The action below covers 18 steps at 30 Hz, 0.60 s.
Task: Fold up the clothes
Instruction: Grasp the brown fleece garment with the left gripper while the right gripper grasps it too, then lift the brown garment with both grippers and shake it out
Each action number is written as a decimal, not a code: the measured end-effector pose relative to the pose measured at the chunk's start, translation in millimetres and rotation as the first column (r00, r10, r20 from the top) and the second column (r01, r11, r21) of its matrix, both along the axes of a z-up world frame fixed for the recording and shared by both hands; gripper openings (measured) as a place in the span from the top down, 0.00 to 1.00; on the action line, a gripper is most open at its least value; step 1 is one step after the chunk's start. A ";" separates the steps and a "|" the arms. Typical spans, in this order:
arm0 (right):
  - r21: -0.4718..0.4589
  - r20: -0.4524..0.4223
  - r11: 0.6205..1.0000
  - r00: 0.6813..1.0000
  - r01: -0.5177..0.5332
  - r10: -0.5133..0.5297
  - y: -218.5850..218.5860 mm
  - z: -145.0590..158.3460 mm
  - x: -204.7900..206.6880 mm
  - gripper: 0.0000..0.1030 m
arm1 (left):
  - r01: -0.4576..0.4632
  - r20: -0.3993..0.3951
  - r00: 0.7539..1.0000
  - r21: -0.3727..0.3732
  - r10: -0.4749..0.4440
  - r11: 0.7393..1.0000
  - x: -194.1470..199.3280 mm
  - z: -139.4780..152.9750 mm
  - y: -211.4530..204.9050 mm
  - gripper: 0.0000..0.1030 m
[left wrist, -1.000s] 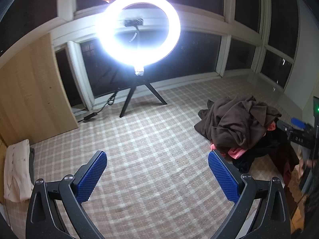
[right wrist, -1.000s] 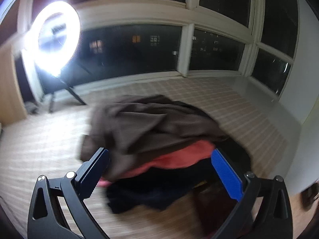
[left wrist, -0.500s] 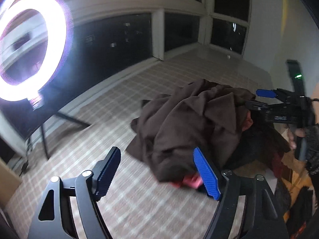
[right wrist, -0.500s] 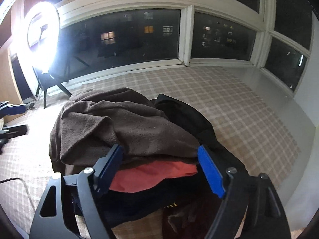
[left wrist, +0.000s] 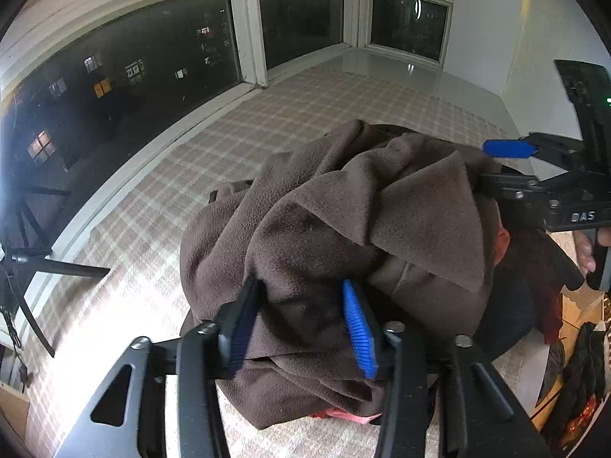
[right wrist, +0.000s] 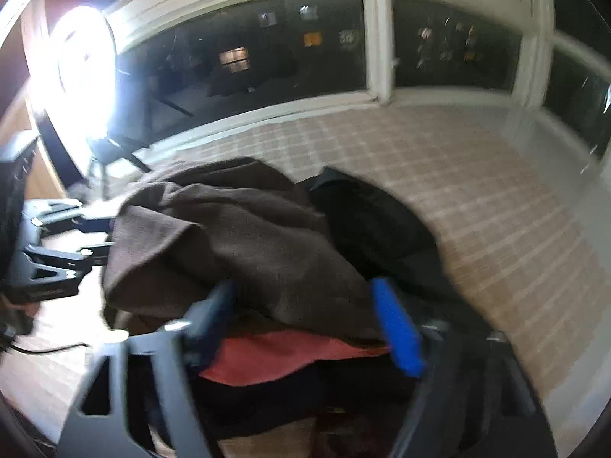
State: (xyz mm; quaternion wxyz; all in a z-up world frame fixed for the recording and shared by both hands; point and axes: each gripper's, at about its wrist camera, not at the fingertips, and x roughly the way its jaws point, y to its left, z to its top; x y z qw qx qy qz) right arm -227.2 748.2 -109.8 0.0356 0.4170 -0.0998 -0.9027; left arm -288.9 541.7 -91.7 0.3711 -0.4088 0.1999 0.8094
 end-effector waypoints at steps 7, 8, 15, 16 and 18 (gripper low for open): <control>-0.075 -0.075 0.997 0.997 0.011 -0.017 -0.3 32.5 15.5 0.86 | -0.014 0.103 0.995 0.117 0.002 0.993 -8.3 15.6 -27.1 0.89; -0.085 -0.101 0.996 0.995 0.011 -0.019 -0.7 43.8 19.8 0.87 | -0.010 0.103 0.995 0.126 -0.003 0.992 -7.4 19.5 -30.4 0.90; -0.093 -0.331 0.992 0.942 -0.085 0.050 -38.4 145.4 43.4 0.88 | -0.019 0.052 0.999 0.224 0.008 0.974 -3.4 76.3 -60.0 0.91; -0.084 -0.367 0.990 0.927 -0.111 0.073 -49.0 162.5 46.5 0.88 | -0.025 0.034 0.999 0.244 0.018 0.969 -2.5 90.2 -68.7 0.91; -0.069 -0.430 0.984 0.895 -0.161 0.117 -72.7 195.7 51.1 0.88 | -0.032 -0.011 0.999 0.271 0.036 0.962 1.1 118.2 -88.4 0.91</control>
